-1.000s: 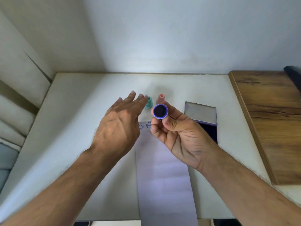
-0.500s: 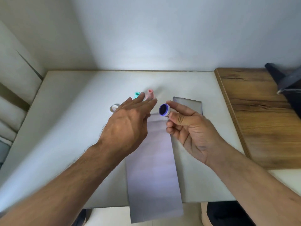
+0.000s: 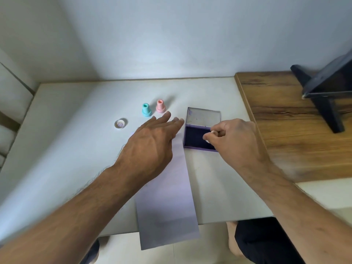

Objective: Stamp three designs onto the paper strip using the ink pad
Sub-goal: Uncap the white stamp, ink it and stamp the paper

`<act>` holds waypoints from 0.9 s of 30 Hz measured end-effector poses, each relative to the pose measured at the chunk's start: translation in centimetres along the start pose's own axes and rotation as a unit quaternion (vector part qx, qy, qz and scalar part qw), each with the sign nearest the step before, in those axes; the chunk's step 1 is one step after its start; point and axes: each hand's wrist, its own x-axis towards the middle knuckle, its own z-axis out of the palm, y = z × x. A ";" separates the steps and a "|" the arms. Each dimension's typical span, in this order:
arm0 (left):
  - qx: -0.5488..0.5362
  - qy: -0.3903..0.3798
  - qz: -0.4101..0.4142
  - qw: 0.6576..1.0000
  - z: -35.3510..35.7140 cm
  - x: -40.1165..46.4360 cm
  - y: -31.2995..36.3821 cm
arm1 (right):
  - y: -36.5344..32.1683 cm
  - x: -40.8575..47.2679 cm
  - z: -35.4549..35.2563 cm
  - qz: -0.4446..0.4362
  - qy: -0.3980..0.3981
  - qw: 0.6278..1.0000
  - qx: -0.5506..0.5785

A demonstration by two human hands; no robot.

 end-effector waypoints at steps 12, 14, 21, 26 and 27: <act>-0.024 -0.012 -0.044 0.999 -1.2 -0.1 -0.7 | -0.6 0.3 0.2 -0.051 -0.096 0.989 -0.098; -0.024 -0.005 -0.052 0.998 -1.3 -0.1 -0.8 | -0.6 0.1 0.5 -0.064 -0.088 0.986 -0.130; -0.020 -0.012 -0.063 0.998 -1.5 0.1 -1.1 | -1.4 -0.2 -0.1 -0.050 -0.036 0.994 -0.093; -0.022 -0.010 -0.058 0.998 -1.4 0.1 -1.4 | -0.4 0.3 0.6 -0.021 -0.076 0.995 -0.067; -0.023 -0.010 -0.059 0.998 -1.4 0.1 -1.5 | -0.2 0.5 0.8 -0.007 -0.089 0.995 -0.036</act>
